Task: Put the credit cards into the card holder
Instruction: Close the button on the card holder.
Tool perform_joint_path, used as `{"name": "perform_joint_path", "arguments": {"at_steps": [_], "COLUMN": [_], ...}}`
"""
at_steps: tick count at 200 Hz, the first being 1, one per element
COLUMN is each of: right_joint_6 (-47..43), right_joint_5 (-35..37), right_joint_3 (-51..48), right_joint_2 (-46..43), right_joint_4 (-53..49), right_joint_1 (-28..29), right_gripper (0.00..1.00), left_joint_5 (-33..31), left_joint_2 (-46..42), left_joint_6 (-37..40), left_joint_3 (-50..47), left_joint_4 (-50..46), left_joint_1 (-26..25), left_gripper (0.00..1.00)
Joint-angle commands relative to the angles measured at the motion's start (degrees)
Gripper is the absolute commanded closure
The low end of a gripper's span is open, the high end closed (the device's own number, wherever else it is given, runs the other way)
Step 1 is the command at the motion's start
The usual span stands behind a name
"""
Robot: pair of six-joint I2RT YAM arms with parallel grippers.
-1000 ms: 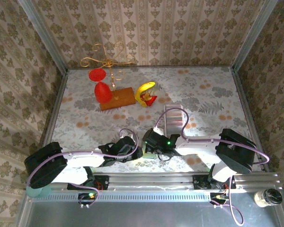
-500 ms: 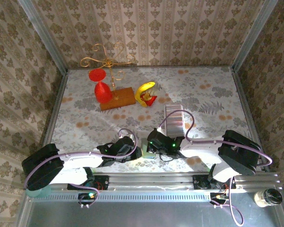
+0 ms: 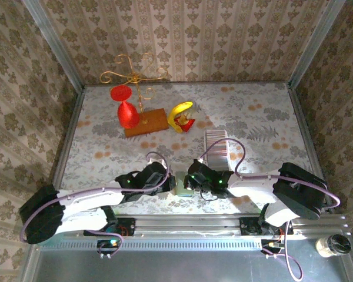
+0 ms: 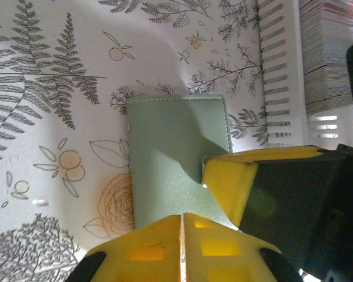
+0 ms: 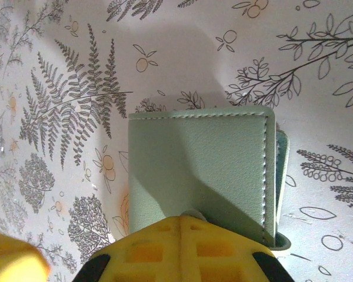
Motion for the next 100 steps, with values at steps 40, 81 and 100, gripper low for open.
{"name": "perform_joint_path", "arguments": {"at_steps": [40,81,100], "right_joint_6": [0.87,1.04,0.88], "right_joint_5": [-0.29,-0.11,0.35], "right_joint_3": [-6.34,-6.58,-6.19], "right_joint_2": [4.3,4.14,3.98], "right_joint_4": [-10.24,-11.36,-12.95], "right_joint_1": [-1.75,-1.84,-1.84], "right_gripper": [1.0,1.0,1.0], "left_joint_5": [7.22,8.63,7.69], "left_joint_2": [11.07,15.84,17.09], "left_joint_6": [-0.18,-0.62,-0.9], "left_joint_3": [3.4,3.4,3.37], "left_joint_4": [9.02,12.89,11.69], "left_joint_1": [3.17,3.25,3.26], "left_gripper": [1.0,1.0,1.0]}}
